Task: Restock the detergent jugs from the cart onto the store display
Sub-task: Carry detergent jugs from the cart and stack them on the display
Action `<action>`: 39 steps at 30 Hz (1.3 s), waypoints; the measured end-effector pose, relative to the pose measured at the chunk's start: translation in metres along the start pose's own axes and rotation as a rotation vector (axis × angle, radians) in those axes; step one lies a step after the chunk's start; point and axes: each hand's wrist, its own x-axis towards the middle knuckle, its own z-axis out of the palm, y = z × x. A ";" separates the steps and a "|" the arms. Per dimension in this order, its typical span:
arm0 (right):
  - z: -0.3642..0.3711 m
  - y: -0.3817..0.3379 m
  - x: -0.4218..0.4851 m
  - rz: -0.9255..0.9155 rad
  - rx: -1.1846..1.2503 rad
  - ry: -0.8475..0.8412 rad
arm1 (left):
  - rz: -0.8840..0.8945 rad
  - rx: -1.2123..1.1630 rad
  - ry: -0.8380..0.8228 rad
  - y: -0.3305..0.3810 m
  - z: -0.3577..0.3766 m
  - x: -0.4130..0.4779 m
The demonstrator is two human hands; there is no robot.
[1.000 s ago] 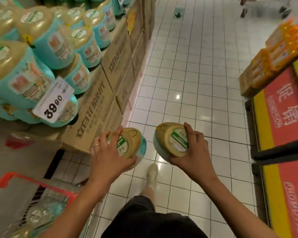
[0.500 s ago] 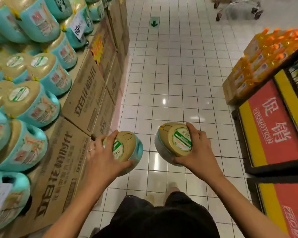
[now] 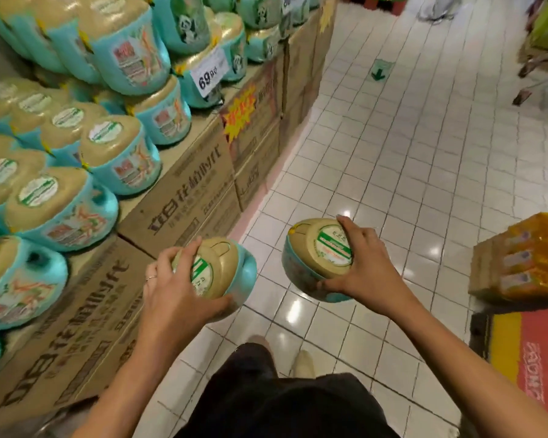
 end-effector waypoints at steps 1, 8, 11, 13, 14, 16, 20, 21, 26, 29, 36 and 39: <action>-0.008 -0.008 0.022 -0.033 0.009 -0.045 | -0.025 -0.007 0.020 0.000 -0.005 0.006; -0.013 -0.109 0.181 -0.299 0.044 -0.365 | -0.192 0.002 0.165 -0.029 -0.056 0.045; 0.003 -0.173 0.223 -0.455 -0.026 -0.439 | -0.265 0.004 0.235 -0.048 -0.081 0.059; 0.015 -0.221 0.241 -0.567 -0.071 -0.449 | -0.316 -0.021 0.308 -0.059 -0.097 0.063; 0.020 -0.244 0.250 -0.621 -0.089 -0.459 | -0.337 -0.021 0.348 -0.063 -0.104 0.065; 0.031 -0.285 0.265 -0.720 -0.126 -0.495 | -0.351 0.033 0.419 -0.070 -0.114 0.068; 0.051 -0.364 0.294 -0.910 -0.195 -0.556 | -0.419 0.093 0.501 -0.078 -0.133 0.070; 0.056 -0.384 0.300 -0.940 -0.195 -0.577 | -0.434 0.077 0.516 -0.079 -0.138 0.070; 0.099 -0.488 0.339 -1.080 -0.176 -0.689 | -0.501 0.041 0.627 -0.073 -0.149 0.077; 0.141 -0.547 0.362 -1.180 -0.191 -0.729 | -0.546 0.049 0.667 -0.069 -0.156 0.092; 0.226 -0.642 0.396 -1.219 -0.223 -0.823 | -0.672 0.059 0.742 -0.074 -0.179 0.139; 0.246 -0.660 0.403 -1.254 -0.232 -0.828 | -0.730 0.055 0.751 -0.079 -0.189 0.157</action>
